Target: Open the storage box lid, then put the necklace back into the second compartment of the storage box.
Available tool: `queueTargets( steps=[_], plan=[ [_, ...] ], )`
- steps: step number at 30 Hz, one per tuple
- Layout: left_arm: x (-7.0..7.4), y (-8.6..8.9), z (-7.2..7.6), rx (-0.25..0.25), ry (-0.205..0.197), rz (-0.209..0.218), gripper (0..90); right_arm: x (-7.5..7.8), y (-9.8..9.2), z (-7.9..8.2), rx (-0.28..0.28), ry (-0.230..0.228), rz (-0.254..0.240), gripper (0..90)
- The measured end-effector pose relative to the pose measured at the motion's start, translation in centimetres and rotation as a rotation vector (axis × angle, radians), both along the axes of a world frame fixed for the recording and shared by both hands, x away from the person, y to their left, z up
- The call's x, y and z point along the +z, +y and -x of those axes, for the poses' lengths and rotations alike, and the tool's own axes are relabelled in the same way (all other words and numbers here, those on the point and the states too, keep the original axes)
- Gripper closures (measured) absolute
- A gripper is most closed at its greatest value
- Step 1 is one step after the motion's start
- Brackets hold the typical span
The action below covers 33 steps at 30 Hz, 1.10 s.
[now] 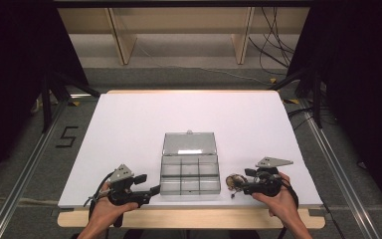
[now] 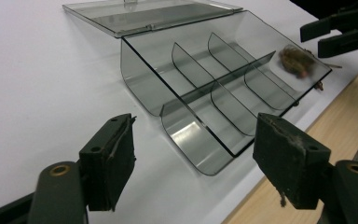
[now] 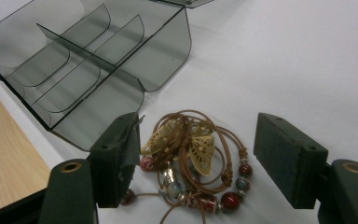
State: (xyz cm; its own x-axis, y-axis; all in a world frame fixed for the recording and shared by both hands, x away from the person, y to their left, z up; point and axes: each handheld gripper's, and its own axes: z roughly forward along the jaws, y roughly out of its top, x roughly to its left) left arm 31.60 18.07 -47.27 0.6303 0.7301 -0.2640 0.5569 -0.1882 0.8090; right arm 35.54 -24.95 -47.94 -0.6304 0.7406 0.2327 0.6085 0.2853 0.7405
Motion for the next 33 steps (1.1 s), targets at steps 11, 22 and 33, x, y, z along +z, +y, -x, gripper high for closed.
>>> queueTargets(
  steps=[11, 22, 33],
  plan=[
    [-1.0, -0.8, 1.4, -0.008, -0.006, -0.028, 27.5, -0.5, 0.9, -0.6, -0.020, 0.045, 0.041, 35.6],
    [-1.4, -0.8, 1.5, -0.027, -0.032, -0.049, 27.5, -0.6, 1.3, -0.5, 0.007, 0.079, 0.074, 53.0],
    [-1.7, -1.3, 1.6, -0.034, -0.020, -0.054, 27.9, -0.2, 0.9, -0.2, 0.058, 0.036, 0.047, 78.7]
  ],
)
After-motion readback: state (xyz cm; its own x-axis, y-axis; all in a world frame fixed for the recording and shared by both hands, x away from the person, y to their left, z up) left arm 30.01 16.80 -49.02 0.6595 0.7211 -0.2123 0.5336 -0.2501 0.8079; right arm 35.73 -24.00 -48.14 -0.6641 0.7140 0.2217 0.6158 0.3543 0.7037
